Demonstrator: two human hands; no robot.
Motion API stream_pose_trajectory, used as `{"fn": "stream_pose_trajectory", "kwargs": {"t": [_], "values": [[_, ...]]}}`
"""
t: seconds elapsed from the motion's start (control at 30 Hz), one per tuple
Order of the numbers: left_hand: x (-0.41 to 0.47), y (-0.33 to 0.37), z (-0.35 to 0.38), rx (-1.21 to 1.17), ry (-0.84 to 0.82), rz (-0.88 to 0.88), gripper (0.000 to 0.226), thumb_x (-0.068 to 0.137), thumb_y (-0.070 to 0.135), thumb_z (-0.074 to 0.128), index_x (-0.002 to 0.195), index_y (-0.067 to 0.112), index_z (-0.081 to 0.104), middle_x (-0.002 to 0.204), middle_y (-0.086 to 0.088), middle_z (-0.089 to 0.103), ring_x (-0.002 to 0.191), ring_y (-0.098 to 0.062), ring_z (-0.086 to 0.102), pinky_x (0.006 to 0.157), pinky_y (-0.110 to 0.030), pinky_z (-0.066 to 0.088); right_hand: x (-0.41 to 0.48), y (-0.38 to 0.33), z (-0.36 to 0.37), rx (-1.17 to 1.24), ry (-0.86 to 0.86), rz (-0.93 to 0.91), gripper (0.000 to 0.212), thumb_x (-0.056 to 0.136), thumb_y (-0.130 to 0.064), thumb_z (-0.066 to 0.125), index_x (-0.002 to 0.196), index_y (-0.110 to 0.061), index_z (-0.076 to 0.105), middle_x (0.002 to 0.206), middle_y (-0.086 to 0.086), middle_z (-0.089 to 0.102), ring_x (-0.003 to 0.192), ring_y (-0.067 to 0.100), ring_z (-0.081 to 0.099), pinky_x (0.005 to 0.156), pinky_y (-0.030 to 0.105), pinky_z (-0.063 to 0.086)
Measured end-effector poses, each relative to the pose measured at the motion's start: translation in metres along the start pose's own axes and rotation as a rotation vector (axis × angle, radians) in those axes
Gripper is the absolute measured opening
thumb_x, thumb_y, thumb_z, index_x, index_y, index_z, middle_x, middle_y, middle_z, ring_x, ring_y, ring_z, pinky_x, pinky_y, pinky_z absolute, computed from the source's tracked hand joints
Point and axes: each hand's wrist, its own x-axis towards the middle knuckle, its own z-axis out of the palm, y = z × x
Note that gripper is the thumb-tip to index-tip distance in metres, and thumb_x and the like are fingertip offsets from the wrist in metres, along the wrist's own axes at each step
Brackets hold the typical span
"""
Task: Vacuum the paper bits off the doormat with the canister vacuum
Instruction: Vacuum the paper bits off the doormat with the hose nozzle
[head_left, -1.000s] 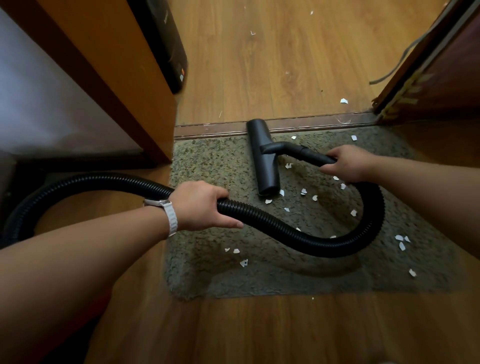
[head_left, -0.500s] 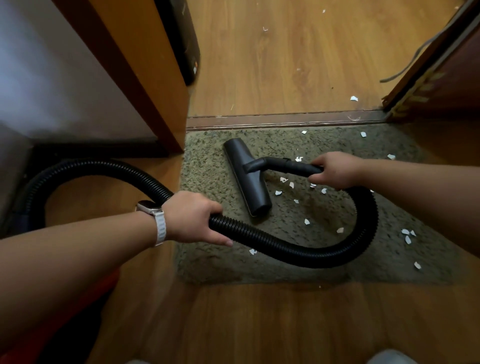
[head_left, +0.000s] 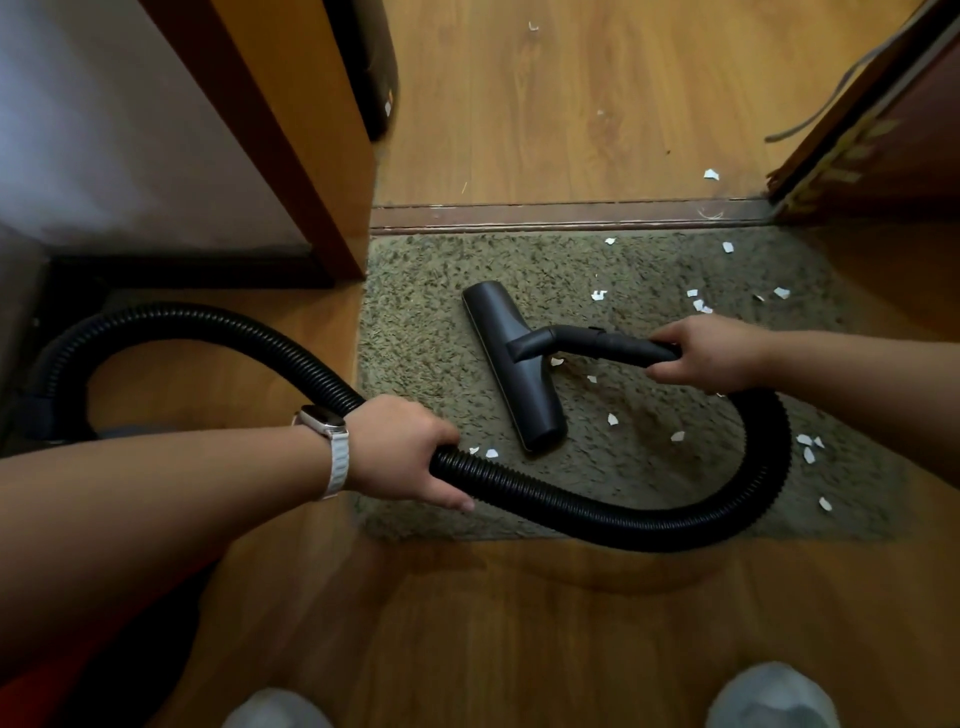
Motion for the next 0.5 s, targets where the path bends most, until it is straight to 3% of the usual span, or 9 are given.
{"fn": "stream_pose_trajectory", "kwargs": {"t": [0.33,0.43,0.5], "values": [[0.015,0.002,0.006,0.033,-0.031,0.049,0.068,0.067,0.093,0.038,0.081,0.028,0.05,0.07,0.009,0.057,0.066,-0.013,0.058,0.062,-0.03,0.053,-0.017,-0.001,0.021,-0.092,-0.061,-0.103,0.015,0.088,-0.04,0.063,0.084,-0.027,0.056,0.072,-0.008,0.061,0.069,0.012,0.058,0.067,0.032,0.047],[0.011,-0.003,0.008,0.086,-0.074,0.055,0.076,0.063,0.095,0.03,0.087,0.027,0.055,0.073,0.009,0.06,0.069,-0.015,0.062,0.067,-0.033,0.056,-0.015,-0.009,0.026,-0.087,-0.063,-0.127,0.017,0.087,-0.041,0.063,0.086,-0.025,0.058,0.072,-0.006,0.062,0.071,0.014,0.06,0.069,0.034,0.049],[0.007,0.0,0.011,0.079,-0.125,0.065,0.072,0.068,0.094,0.036,0.089,0.027,0.055,0.075,0.008,0.061,0.068,-0.015,0.062,0.067,-0.034,0.056,-0.014,-0.011,0.026,-0.069,-0.057,-0.124,0.017,0.087,-0.041,0.063,0.089,-0.024,0.06,0.073,-0.006,0.063,0.071,0.014,0.06,0.067,0.033,0.048]]}}
